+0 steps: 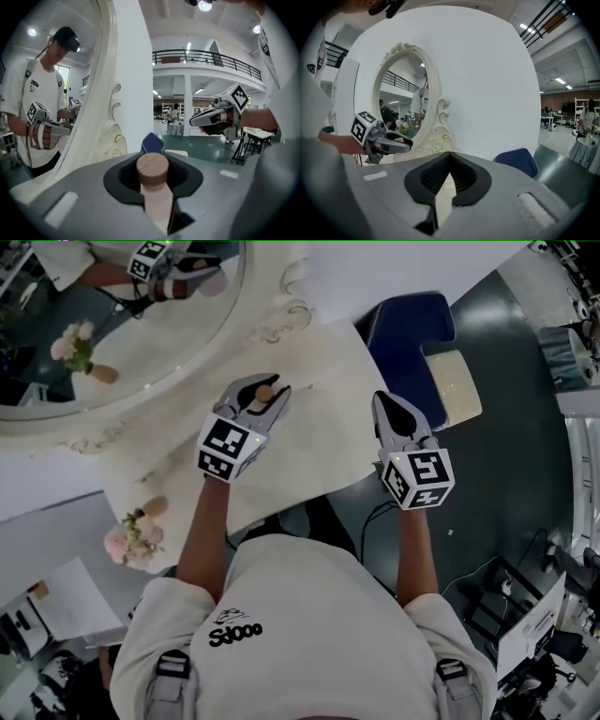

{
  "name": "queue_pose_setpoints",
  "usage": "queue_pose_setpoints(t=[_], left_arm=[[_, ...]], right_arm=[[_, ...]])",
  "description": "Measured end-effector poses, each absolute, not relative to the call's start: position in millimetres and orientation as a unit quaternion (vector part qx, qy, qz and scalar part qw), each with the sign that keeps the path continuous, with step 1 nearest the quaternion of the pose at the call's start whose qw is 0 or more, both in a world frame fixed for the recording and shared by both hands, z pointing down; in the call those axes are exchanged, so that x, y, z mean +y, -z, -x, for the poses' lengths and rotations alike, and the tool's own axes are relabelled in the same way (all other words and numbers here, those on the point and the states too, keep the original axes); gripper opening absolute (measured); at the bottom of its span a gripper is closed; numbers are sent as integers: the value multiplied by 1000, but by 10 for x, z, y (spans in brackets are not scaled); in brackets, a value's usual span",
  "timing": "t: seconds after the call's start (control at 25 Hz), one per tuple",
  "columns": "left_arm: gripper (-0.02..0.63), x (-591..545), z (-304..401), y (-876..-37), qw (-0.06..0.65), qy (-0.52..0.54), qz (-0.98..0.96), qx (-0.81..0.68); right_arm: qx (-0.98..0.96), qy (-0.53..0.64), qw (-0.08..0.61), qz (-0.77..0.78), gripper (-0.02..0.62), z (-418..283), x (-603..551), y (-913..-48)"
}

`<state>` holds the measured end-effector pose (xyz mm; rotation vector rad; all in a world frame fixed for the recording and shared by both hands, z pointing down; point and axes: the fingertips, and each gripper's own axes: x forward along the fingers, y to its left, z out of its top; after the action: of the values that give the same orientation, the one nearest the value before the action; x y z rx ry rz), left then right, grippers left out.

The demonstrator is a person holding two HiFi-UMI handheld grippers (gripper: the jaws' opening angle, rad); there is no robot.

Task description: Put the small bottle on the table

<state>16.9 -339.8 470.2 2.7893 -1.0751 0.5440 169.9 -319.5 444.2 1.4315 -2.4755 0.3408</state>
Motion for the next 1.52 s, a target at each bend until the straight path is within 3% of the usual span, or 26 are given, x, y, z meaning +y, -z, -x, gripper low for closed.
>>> queue_pose_setpoints(t=[0.76, 1.36, 1.52], left_arm=[[118, -4475, -760, -5411, 61, -209, -902, -372], [124, -4649, -966, -5486, 32, -210, -899, -384], [210, -4661, -909, -5433, 50, -192, -893, -404]], right_arm=[[-849, -199, 162, -462, 2, -2055, -3825, -5231], [-841, -231, 159, -464, 2, -2425, -3936, -5500], [-844, -226, 159, -460, 2, -2438, -3936, -5471]])
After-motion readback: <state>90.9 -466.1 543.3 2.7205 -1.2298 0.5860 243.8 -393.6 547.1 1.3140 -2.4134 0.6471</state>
